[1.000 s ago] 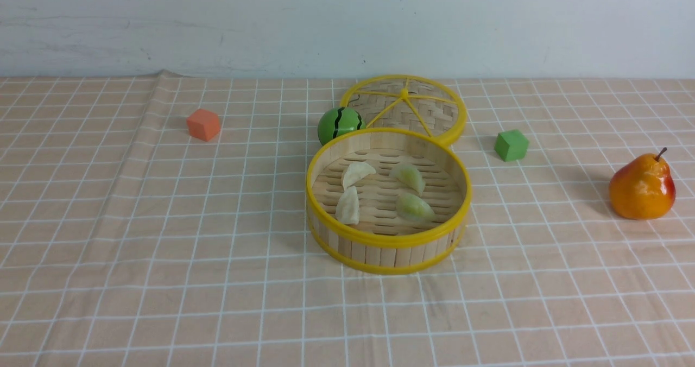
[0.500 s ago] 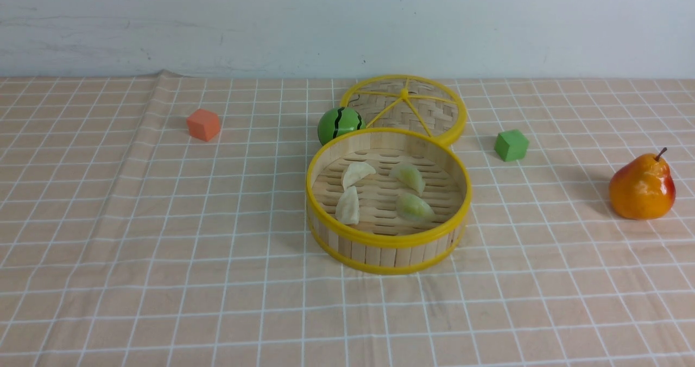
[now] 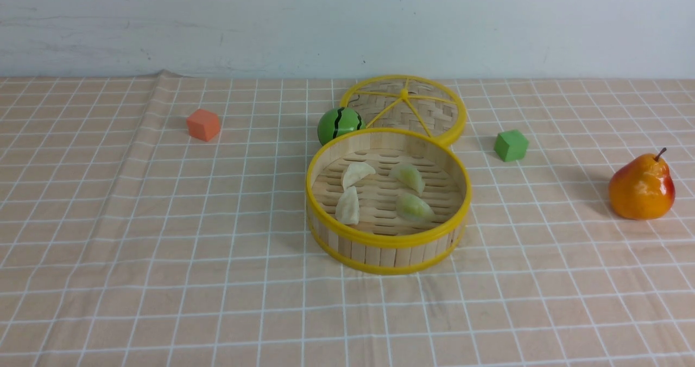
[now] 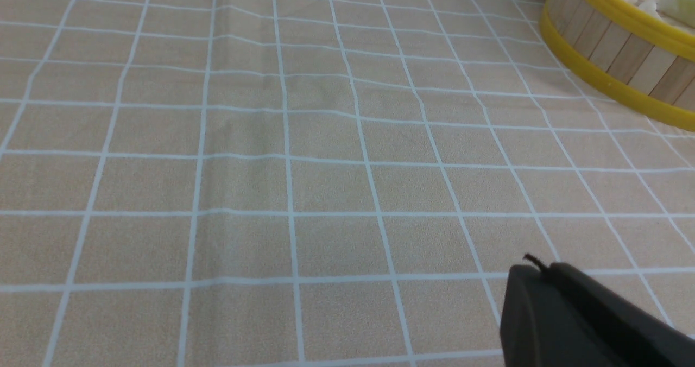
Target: Put the dumplings into the steamer on the table with the brown tablecloth.
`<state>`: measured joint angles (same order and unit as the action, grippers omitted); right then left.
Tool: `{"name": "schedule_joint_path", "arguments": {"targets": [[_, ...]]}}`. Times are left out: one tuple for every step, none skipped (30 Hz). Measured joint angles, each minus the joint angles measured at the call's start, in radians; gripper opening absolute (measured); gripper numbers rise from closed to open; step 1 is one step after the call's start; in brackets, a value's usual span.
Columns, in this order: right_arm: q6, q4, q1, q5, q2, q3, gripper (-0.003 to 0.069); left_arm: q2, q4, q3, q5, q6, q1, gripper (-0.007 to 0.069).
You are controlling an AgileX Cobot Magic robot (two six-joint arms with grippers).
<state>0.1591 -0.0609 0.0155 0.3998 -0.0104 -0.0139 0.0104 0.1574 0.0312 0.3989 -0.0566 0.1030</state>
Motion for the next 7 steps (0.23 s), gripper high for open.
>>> {"name": "schedule_joint_path", "arguments": {"targets": [[0.0, 0.0, 0.0, 0.0, 0.0, 0.0, 0.0114, 0.0, 0.0, 0.0, 0.0, 0.0, 0.0, 0.0], [0.0, 0.0, 0.0, 0.0, 0.0, 0.0, 0.0116, 0.0, 0.0, 0.0, 0.0, 0.0, 0.0, 0.0], [0.0, 0.0, 0.0, 0.0, 0.0, 0.0, 0.0116, 0.0, 0.0, 0.0, 0.0, 0.0, 0.0, 0.0001], [0.0, 0.0, 0.0, 0.0, 0.0, 0.0, 0.0116, 0.0, 0.0, 0.0, 0.0, 0.0, 0.0, 0.0001], [0.0, 0.0, 0.0, 0.0, 0.0, 0.0, 0.0117, 0.0, 0.0, 0.0, 0.0, 0.0, 0.0, 0.0003], [0.0, 0.0, 0.0, 0.0, 0.0, 0.0, 0.0118, 0.0, 0.0, 0.0, 0.0, 0.0, 0.0, 0.0004], [0.0, 0.0, 0.0, 0.0, 0.0, 0.0, 0.0118, 0.0, 0.0, 0.0, 0.0, 0.0, 0.0, 0.0004]]}}
